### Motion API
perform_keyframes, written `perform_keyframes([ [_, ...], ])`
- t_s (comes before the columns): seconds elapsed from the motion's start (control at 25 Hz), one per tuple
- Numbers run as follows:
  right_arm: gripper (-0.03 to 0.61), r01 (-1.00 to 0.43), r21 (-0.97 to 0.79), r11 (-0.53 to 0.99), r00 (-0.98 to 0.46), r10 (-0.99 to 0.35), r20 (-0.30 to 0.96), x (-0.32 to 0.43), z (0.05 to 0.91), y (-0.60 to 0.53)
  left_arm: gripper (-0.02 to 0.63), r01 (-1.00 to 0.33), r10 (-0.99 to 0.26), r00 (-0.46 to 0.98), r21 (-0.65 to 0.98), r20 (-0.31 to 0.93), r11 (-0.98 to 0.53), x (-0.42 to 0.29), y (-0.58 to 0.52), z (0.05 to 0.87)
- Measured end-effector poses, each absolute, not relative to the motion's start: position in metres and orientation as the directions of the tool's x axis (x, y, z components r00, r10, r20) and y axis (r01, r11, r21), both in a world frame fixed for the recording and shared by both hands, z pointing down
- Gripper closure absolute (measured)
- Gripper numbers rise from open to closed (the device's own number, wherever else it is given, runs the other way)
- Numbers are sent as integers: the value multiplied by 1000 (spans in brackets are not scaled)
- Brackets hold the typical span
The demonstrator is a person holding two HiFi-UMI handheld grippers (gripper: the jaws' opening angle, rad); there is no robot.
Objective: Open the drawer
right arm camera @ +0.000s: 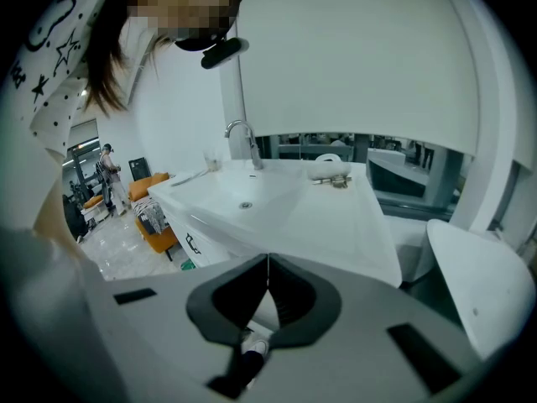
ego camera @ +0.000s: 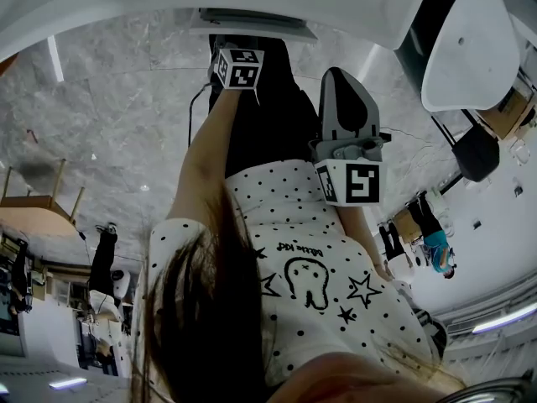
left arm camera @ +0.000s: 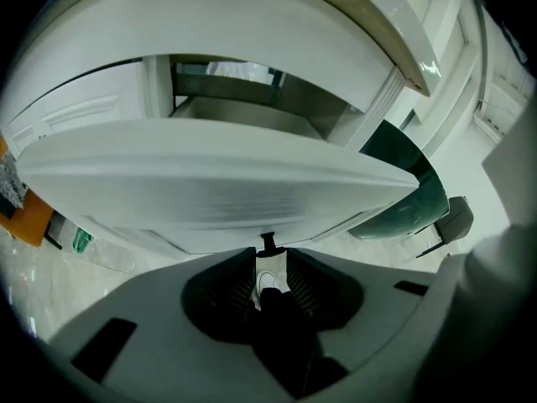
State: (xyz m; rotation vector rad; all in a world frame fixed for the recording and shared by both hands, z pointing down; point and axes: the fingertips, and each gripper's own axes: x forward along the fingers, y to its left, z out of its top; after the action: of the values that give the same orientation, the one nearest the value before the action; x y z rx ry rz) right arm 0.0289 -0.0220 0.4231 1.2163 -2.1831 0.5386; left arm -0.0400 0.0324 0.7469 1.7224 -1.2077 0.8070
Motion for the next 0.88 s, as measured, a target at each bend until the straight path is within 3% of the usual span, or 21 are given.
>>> perform_keyframes([
  [0.04,563,-859,-71,507,-424,-626,655,27,427,-20,503,-948,-388,317,276,865,-159,-43,35,749],
  [0.12,563,-856,-77,511,-430,-622,654,21,438,-17,607,-954,-391,298,262,871,-144,-53,39,751],
  [0.88,563,-844,-86,530,-454,-618,642,26,403,-24,609,-929,-369,369,337,853,-151,-55,33,654],
])
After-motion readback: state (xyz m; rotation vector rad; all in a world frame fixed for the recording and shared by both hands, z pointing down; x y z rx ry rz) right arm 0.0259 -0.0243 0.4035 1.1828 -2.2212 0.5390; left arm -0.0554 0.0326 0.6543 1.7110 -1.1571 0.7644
